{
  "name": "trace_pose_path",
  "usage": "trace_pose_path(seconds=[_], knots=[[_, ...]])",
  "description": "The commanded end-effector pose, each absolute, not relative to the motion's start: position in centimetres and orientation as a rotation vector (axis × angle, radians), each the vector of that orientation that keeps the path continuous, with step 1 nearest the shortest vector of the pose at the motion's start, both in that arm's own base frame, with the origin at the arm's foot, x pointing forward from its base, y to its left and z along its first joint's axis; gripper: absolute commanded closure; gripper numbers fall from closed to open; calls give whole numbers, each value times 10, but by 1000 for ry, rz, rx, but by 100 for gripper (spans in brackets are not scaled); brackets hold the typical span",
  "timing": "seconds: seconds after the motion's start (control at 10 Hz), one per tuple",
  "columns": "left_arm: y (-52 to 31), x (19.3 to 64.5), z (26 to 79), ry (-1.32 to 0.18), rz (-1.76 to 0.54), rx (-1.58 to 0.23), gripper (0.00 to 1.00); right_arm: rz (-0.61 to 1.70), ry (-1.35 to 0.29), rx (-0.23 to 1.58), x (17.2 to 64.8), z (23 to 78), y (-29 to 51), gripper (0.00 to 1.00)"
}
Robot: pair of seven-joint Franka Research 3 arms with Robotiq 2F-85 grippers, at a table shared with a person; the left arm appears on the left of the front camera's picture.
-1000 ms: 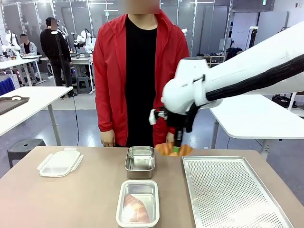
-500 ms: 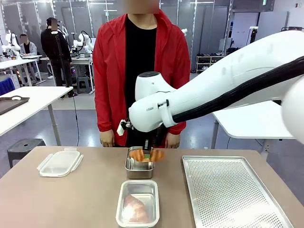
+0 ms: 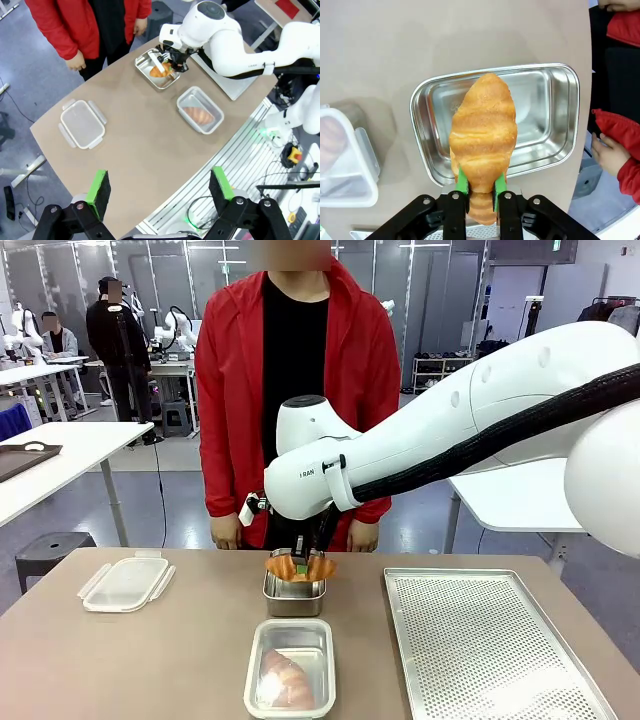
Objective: Place the bread into the airtight container.
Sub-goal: Pick up a Butter Roll and place it into an empty Airtight Container.
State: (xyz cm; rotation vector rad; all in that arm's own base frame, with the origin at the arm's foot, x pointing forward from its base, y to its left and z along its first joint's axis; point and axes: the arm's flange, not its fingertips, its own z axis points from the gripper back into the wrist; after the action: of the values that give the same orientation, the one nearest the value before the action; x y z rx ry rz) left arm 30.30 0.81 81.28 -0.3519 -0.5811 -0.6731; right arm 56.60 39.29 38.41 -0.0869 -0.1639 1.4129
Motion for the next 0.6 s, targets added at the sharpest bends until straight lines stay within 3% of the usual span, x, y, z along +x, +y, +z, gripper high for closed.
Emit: trace_pose_path(seconds=[0.0,0.2,0.5], knots=[[8,302,815,-578,-684,-353,0,1413,-164,-87,566,384,393,77],[8,302,815,-578,-684,-353,0,1078,-267,74,549,389,381,77],[8,302,815,-578,-684,-353,0,724,-217,77,545,387,383,77]])
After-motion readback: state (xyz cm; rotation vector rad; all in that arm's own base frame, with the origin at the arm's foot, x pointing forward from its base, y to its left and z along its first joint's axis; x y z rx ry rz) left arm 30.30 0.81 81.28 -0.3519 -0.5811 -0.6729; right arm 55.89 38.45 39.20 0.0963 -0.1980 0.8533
